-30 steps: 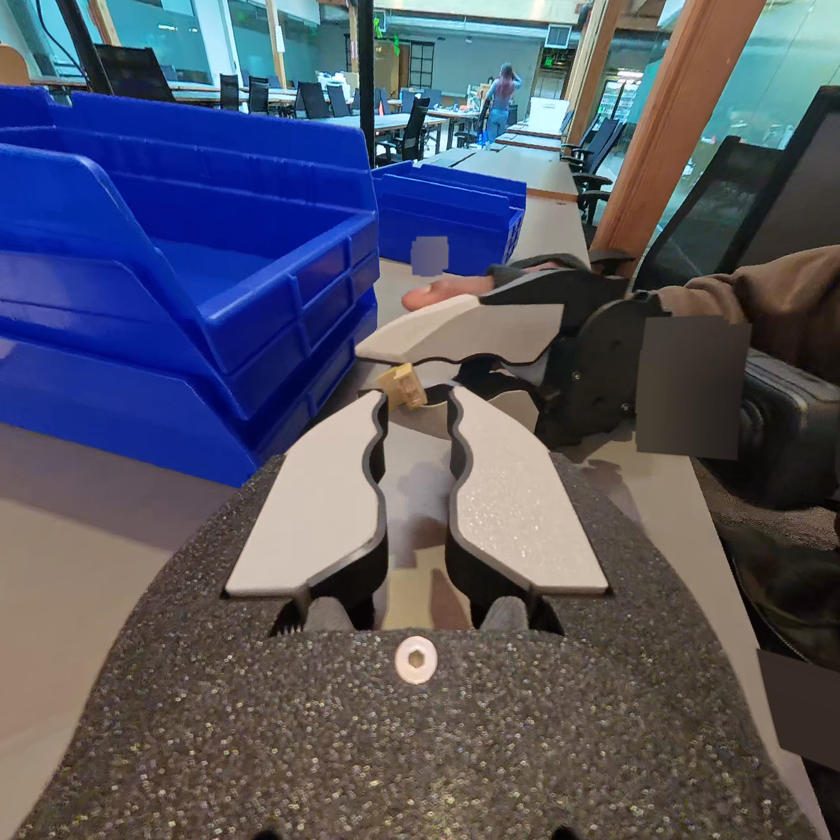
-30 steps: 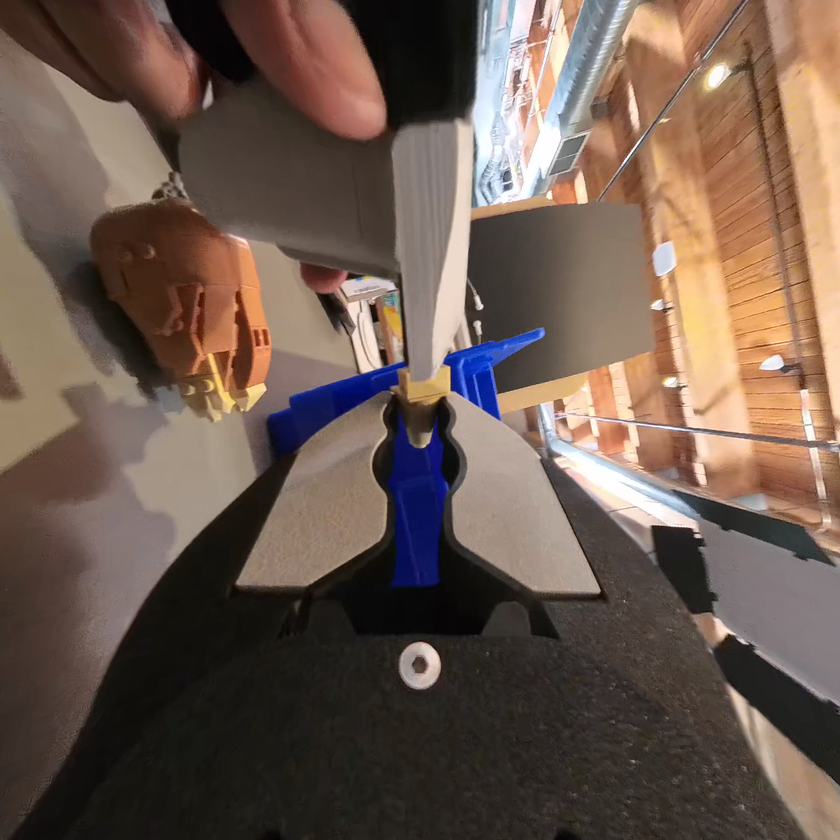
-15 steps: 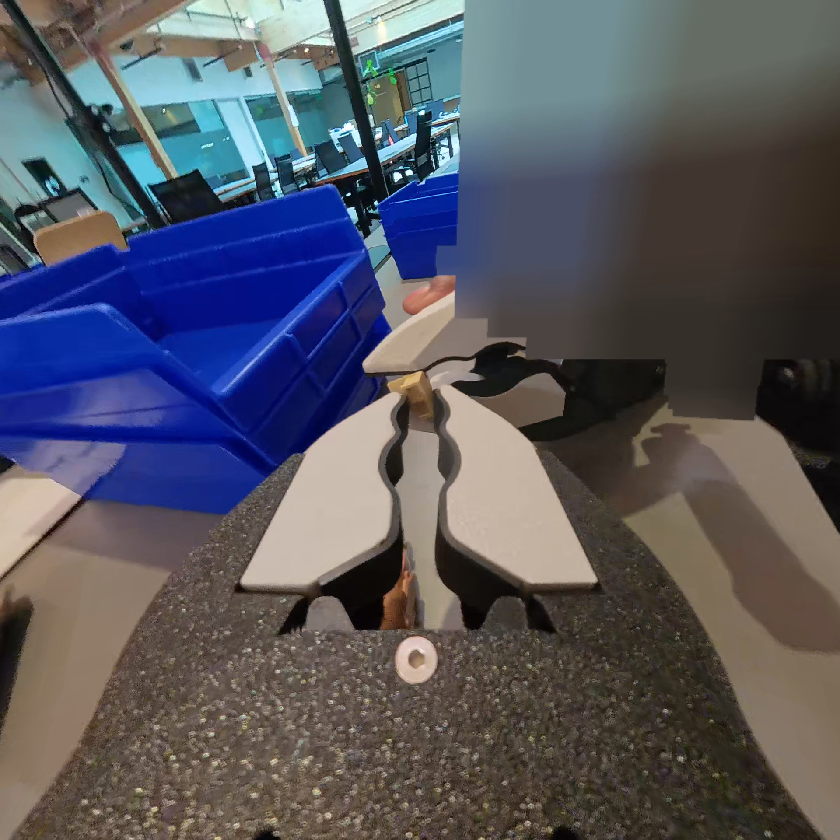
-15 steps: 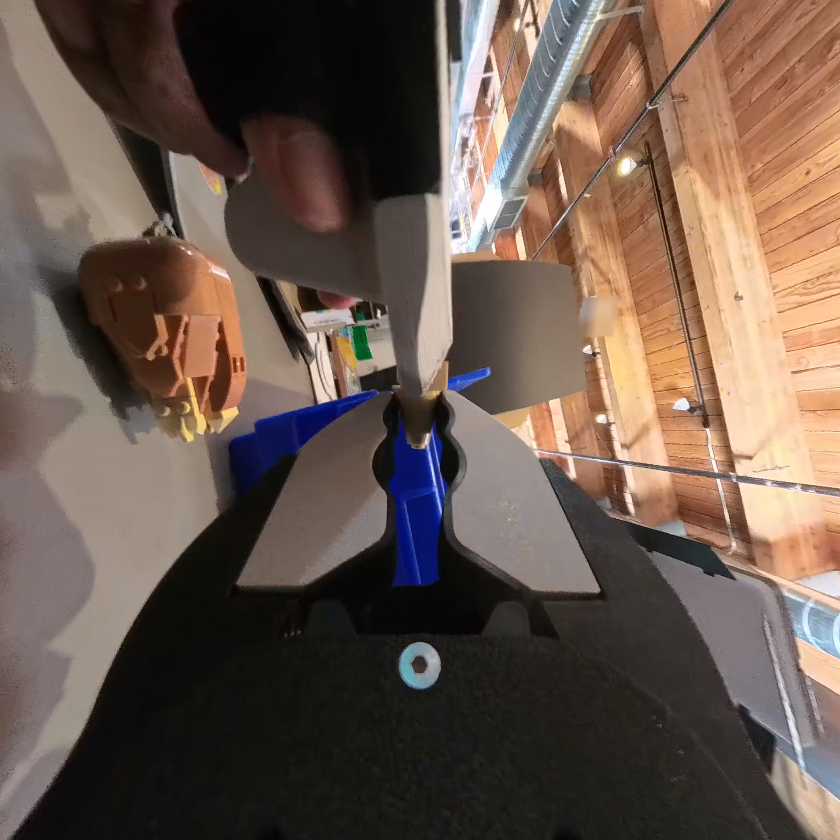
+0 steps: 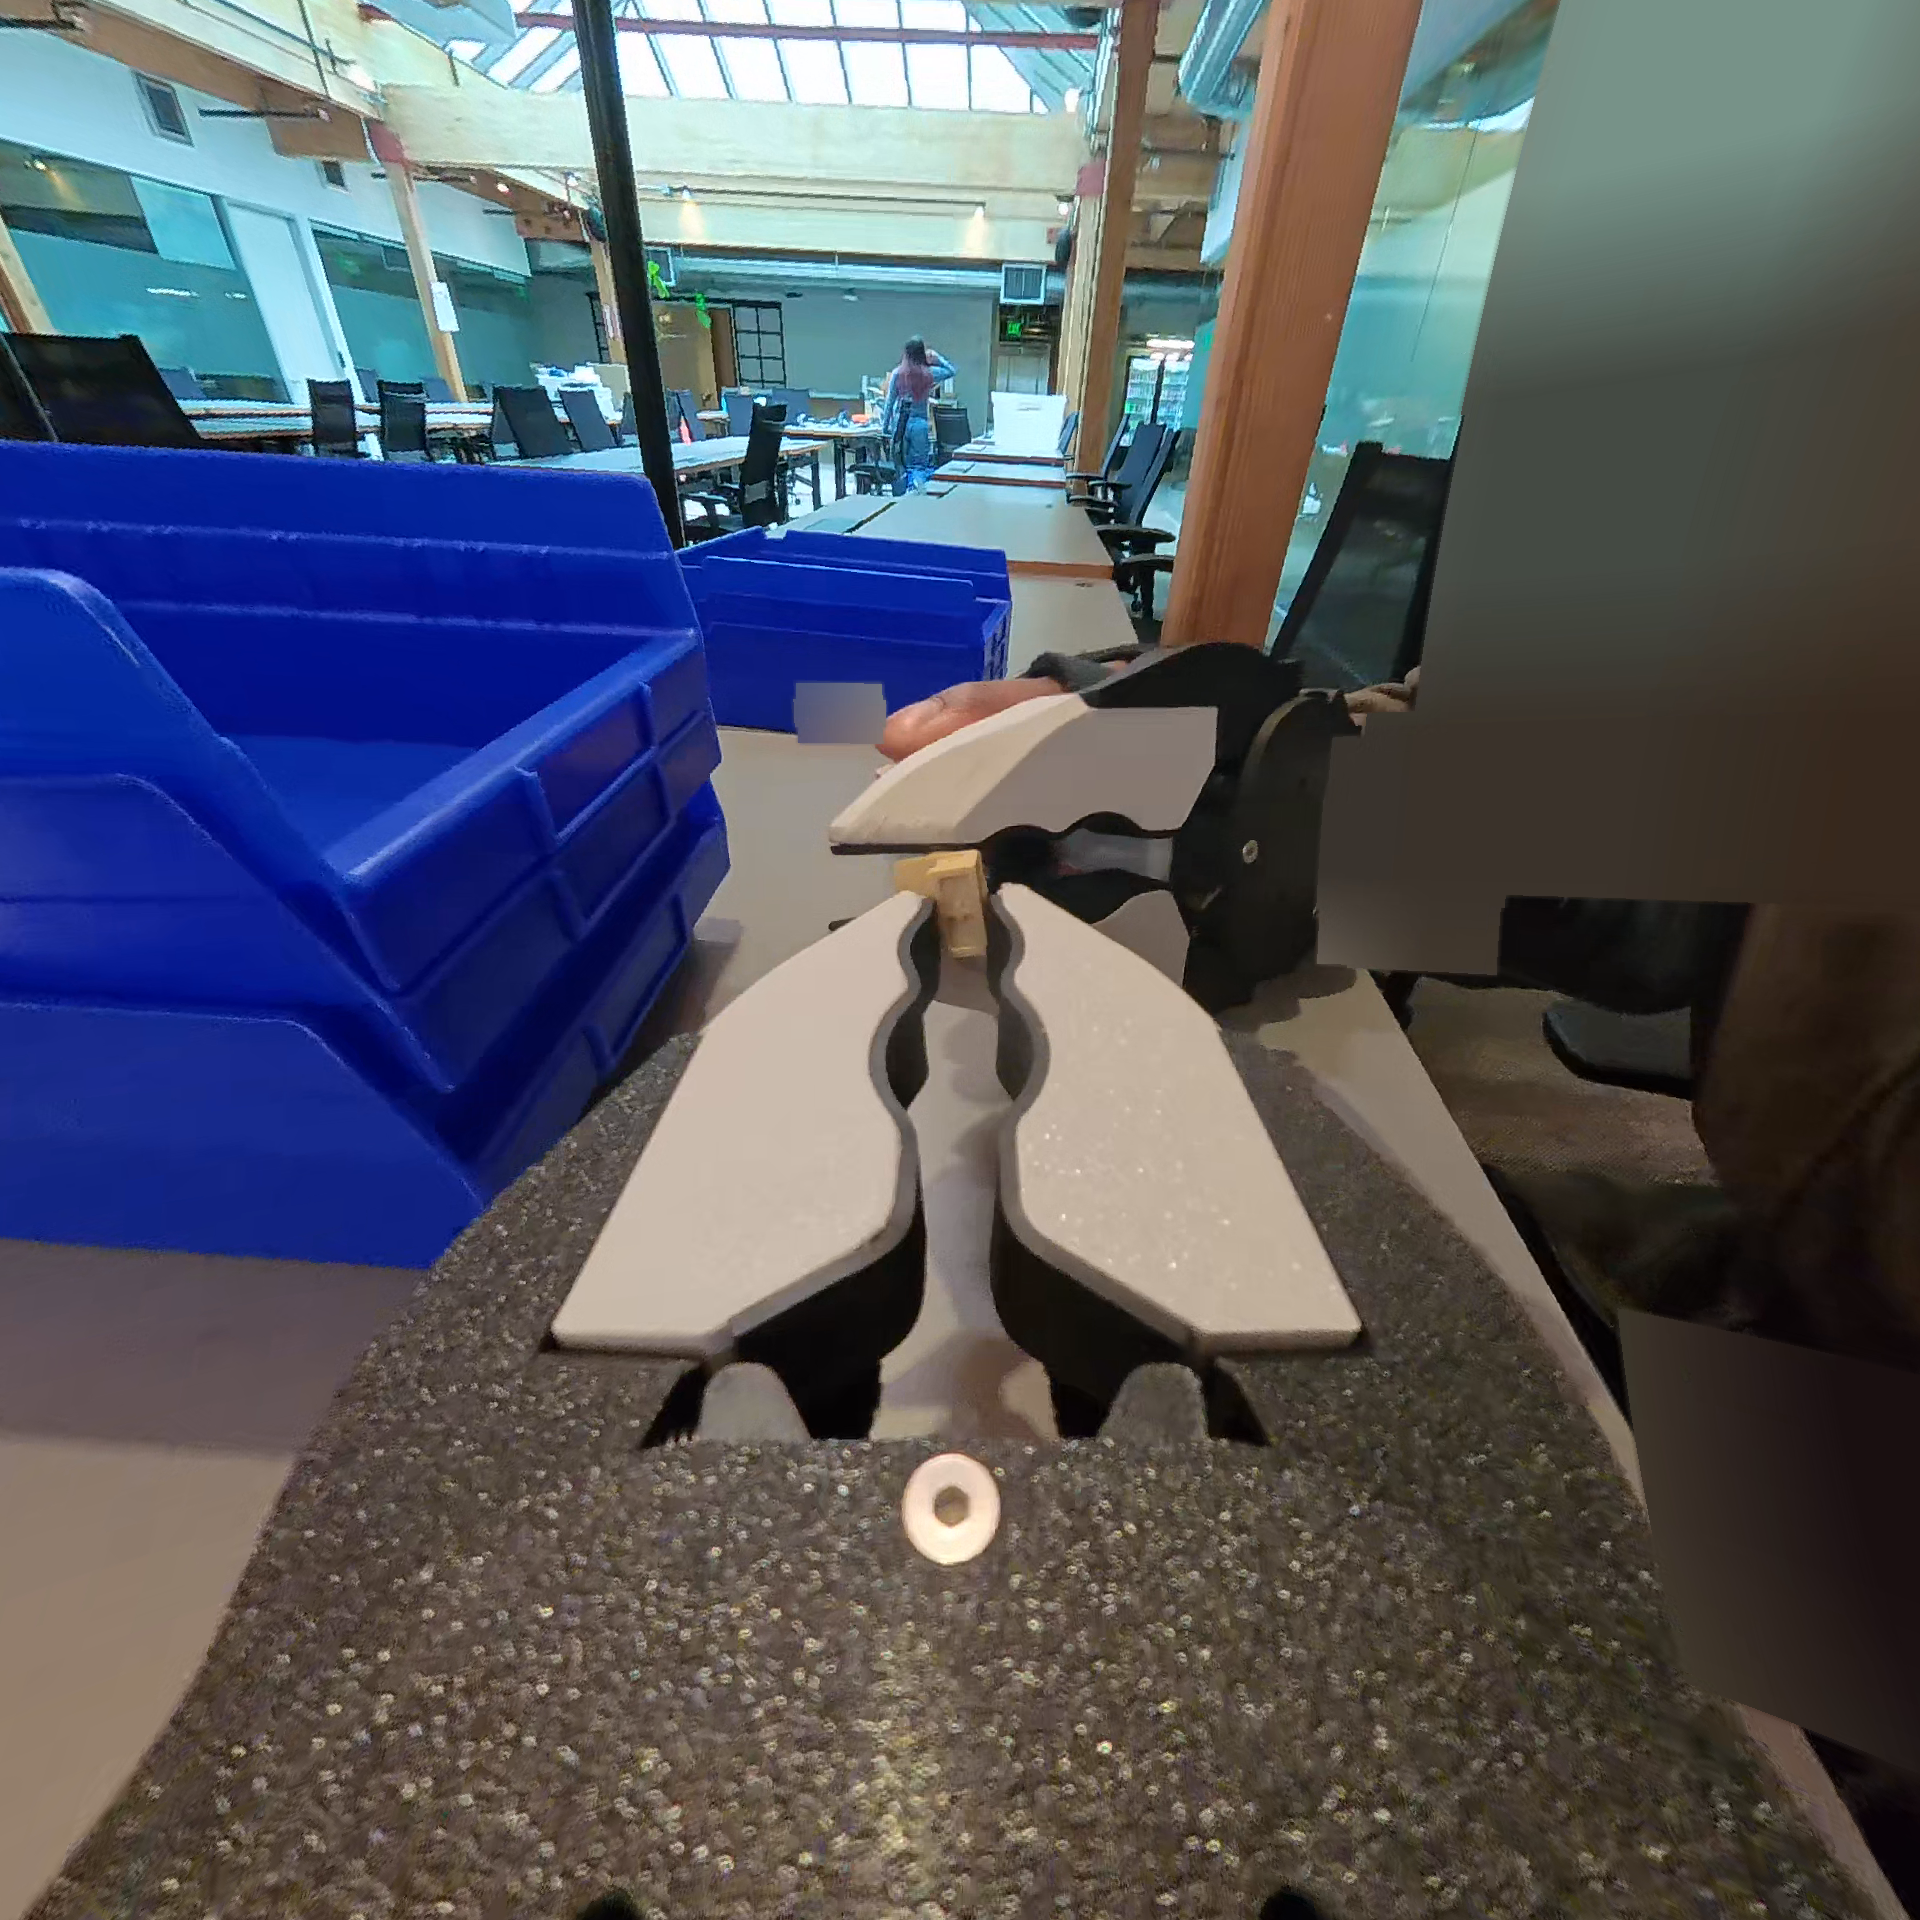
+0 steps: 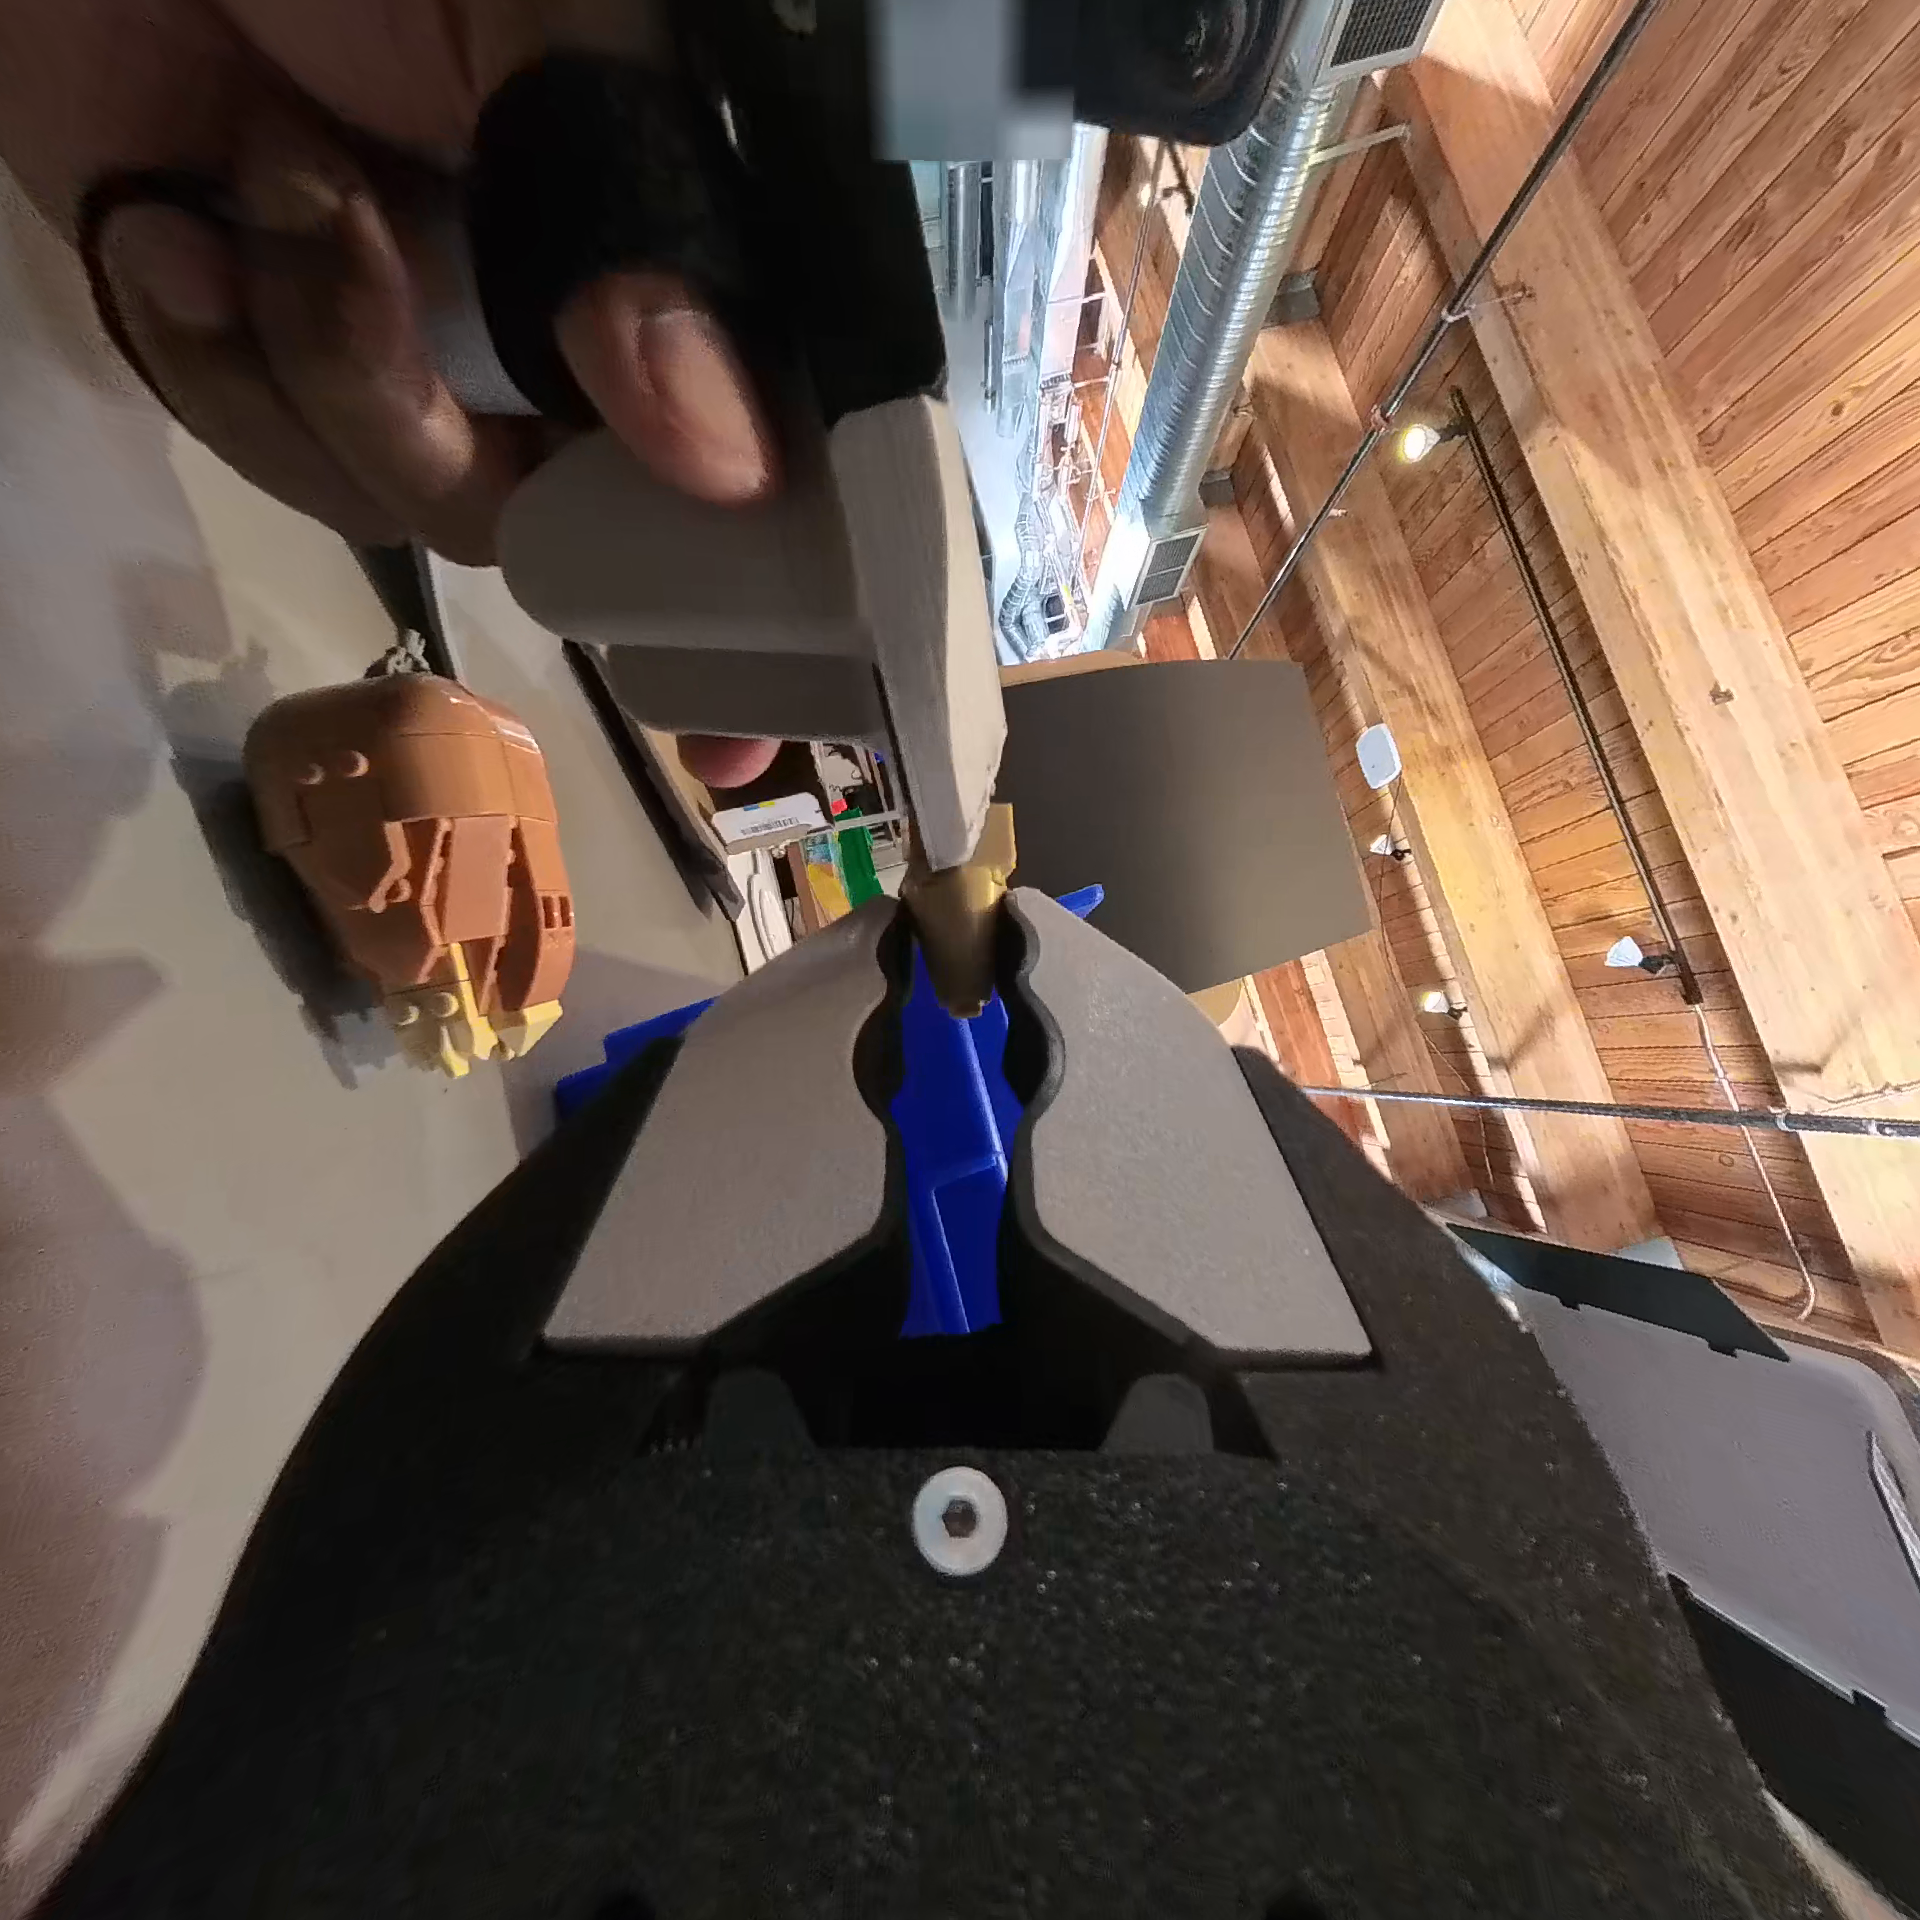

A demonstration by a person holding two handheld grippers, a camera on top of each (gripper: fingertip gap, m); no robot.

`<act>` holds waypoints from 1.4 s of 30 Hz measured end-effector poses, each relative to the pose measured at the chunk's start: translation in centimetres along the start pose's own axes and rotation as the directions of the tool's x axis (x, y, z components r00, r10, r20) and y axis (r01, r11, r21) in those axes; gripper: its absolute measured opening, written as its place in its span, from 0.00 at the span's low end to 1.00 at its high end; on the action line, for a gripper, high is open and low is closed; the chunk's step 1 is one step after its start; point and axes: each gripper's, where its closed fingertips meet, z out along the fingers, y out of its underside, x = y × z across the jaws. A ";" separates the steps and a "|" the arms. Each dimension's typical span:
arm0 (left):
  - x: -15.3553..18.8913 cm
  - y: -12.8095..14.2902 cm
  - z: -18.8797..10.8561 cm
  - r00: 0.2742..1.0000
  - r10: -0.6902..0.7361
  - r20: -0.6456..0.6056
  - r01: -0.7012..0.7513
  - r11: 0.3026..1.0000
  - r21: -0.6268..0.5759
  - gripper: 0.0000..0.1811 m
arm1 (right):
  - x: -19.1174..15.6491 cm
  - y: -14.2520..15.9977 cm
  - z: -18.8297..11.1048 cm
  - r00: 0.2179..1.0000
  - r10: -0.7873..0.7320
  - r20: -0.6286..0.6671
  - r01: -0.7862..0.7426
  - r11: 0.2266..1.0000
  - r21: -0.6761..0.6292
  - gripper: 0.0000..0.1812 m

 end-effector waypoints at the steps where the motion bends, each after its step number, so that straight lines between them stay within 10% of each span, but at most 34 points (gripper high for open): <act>1: 0.0 0.0 0.0 0.999 0.032 0.016 -0.032 0.999 -0.007 0.05 | 0.0 0.0 0.0 1.000 0.004 0.004 -0.004 1.000 0.000 0.08; 6: 0.4 -0.3 -0.1 0.932 0.346 0.111 -0.339 0.938 -0.078 0.05 | -0.1 -0.5 -0.2 0.985 0.156 0.077 -0.160 0.986 0.052 0.08; 11: 0.6 -0.3 -0.3 0.997 -0.049 -0.065 0.049 0.999 -0.001 0.04 | -0.2 -0.7 -0.3 0.977 0.183 0.112 -0.192 0.979 0.071 0.08; 16: 0.3 0.1 -0.4 0.907 -0.372 -0.197 0.380 0.925 0.003 0.04 | -0.6 -0.4 -0.2 0.994 0.064 0.085 -0.069 0.996 0.054 0.08; 22: 0.7 -0.3 -0.6 0.991 -0.086 -0.100 0.085 0.996 -0.018 0.04 | -0.4 -0.9 -0.3 0.973 0.187 0.132 -0.199 0.977 0.081 0.07; 28: 0.8 0.1 -0.8 0.901 -0.364 -0.237 0.366 0.930 -0.039 0.04 | -1.0 -1.1 -0.4 0.964 0.189 0.188 -0.210 0.973 0.097 0.07; 35: 0.8 0.2 -0.9 0.994 -0.029 -0.108 0.020 0.996 -0.084 0.04 | -1.3 -1.1 -0.4 0.936 0.252 0.246 -0.285 0.952 0.110 0.06; 42: 1.2 0.7 -0.6 0.992 -0.036 -0.124 0.023 0.994 -0.106 0.04 | -2.1 -1.3 -0.4 0.976 0.111 0.186 -0.141 0.977 0.157 0.21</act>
